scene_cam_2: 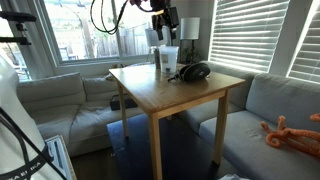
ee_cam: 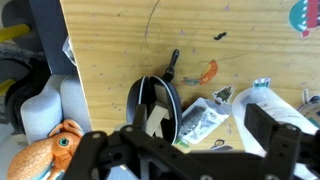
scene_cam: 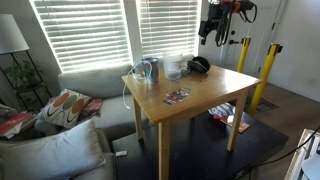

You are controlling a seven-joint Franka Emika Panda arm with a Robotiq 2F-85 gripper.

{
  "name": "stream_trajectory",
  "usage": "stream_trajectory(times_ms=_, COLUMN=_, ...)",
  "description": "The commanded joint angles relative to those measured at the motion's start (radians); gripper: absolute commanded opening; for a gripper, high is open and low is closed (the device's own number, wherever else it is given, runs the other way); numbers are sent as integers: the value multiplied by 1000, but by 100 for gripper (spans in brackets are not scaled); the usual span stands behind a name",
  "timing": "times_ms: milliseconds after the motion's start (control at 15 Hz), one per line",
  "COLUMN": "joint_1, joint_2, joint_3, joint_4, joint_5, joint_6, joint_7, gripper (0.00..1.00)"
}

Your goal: Pick up the two wooden blocks from the black glasses case and put them on the table

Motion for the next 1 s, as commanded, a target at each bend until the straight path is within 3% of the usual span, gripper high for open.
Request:
stream_trajectory(times_ms=0, joint_1=-1, joint_2=13, joint_3=-8, joint_4=0, joint_5=-9, joint_6=29, joint_7=-3, gripper=100)
stream_trajectory(times_ms=467, joint_1=-4, joint_2=24, joint_3=-13, joint_4=-1, joint_5=-13, joint_6=53, joint_7=-8, gripper=100)
stream_trajectory(times_ms=867, joint_1=-19, joint_2=142, joint_3=-41, joint_4=54, joint_5=-14, joint_6=165, joint_7=11, gripper=100)
stream_trajectory(times_ms=933, joint_1=-20, joint_2=163, joint_3=-47, joint_4=63, joint_5=-8, joint_6=175, joint_7=14, gripper=92)
